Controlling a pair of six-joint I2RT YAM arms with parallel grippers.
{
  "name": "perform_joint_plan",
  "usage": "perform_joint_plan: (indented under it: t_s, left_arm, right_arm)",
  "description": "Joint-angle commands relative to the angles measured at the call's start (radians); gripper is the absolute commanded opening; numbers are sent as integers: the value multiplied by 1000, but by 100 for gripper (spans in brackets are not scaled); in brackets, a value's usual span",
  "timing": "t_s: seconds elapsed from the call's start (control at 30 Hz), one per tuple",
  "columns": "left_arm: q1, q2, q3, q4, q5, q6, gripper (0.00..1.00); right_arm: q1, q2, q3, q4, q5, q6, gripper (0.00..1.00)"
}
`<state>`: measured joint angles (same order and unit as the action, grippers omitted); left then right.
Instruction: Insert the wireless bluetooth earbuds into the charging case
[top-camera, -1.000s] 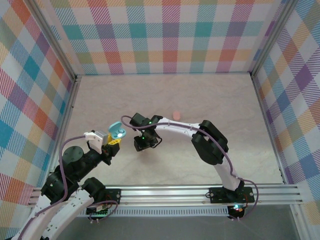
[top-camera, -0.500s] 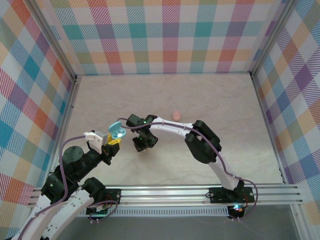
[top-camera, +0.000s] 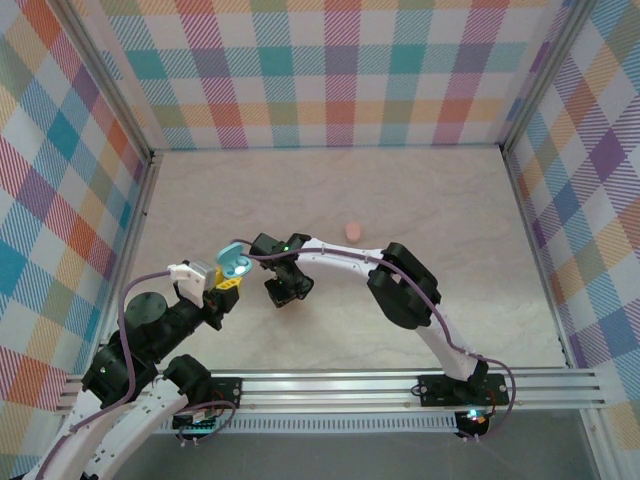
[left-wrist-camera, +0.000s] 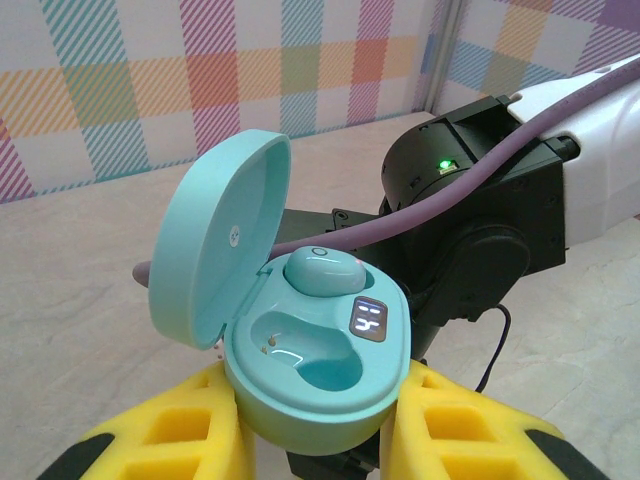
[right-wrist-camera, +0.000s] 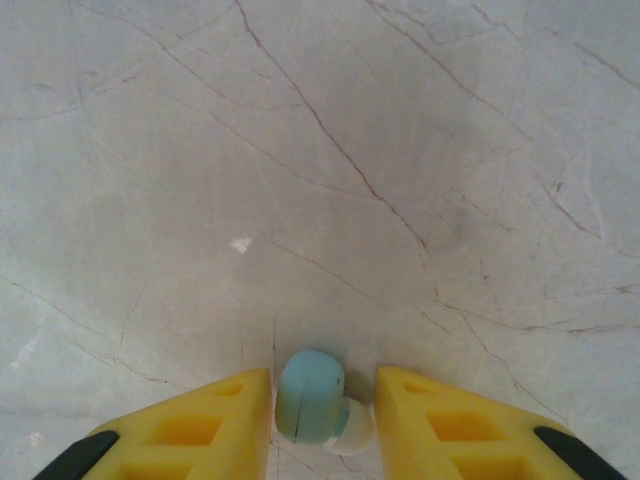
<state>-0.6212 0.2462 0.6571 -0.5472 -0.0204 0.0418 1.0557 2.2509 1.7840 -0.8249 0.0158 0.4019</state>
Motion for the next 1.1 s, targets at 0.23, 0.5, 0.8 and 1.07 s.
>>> perform_joint_plan:
  t_s: [0.23, 0.5, 0.8, 1.07]
  left_arm:
    - [-12, -8, 9, 14, -6, -1, 18]
    - [-12, -5, 7, 28, -4, -6, 18]
    - [-12, 19, 11, 54, 13, -14, 18]
    - [-12, 72, 9, 124, 38, -17, 18]
  right_arm:
    - [15, 14, 37, -46, 11, -48, 28]
    - [-12, -50, 4, -11, -45, -23, 25]
    - [-83, -188, -101, 72, -112, 20, 25]
    - [-205, -365, -231, 148, -201, 56, 25]
